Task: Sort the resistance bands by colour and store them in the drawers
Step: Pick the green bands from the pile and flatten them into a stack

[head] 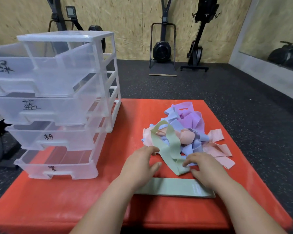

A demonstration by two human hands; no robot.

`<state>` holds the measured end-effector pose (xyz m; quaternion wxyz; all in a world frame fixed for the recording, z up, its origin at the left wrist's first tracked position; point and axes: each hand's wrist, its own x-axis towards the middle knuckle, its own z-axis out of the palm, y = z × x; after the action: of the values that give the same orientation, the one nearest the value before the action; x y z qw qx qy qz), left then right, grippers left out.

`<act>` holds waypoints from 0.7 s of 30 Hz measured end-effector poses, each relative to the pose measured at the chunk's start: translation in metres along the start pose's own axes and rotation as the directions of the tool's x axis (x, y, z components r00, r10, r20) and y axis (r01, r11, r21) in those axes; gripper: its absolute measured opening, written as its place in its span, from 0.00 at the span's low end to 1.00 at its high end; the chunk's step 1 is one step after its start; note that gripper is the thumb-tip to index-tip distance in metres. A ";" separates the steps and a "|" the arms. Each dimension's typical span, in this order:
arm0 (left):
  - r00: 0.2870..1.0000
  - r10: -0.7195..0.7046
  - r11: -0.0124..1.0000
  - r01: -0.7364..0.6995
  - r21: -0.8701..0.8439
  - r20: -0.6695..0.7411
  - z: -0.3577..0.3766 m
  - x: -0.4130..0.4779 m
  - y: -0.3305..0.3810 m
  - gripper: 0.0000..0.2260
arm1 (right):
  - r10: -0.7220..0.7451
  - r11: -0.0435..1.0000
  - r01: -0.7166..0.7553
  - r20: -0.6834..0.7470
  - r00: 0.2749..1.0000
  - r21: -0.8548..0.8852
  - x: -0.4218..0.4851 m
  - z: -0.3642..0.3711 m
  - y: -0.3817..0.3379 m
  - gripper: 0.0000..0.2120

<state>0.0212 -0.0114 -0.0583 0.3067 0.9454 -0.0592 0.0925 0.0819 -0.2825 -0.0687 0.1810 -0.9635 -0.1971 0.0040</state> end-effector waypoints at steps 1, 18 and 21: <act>1.000 0.005 1.000 -0.005 0.022 0.002 0.001 0.000 -0.001 0.20 | 0.010 1.000 -0.010 0.031 0.999 -0.012 0.001 -0.001 0.002 0.17; 0.999 -0.034 0.999 0.035 0.038 -0.019 0.016 0.032 -0.012 0.17 | -0.034 0.998 0.032 -0.050 0.998 -0.045 0.037 0.003 -0.009 0.04; 0.998 -0.032 0.999 0.030 -0.043 -0.048 0.017 0.036 -0.011 0.15 | -0.019 0.995 0.032 -0.133 0.991 0.099 0.039 -0.007 -0.013 0.05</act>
<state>0.0605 -0.0150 -0.0703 0.3291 0.9371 -0.0391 0.1094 0.1136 -0.2594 -0.0550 0.2420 -0.9487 -0.1966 -0.0523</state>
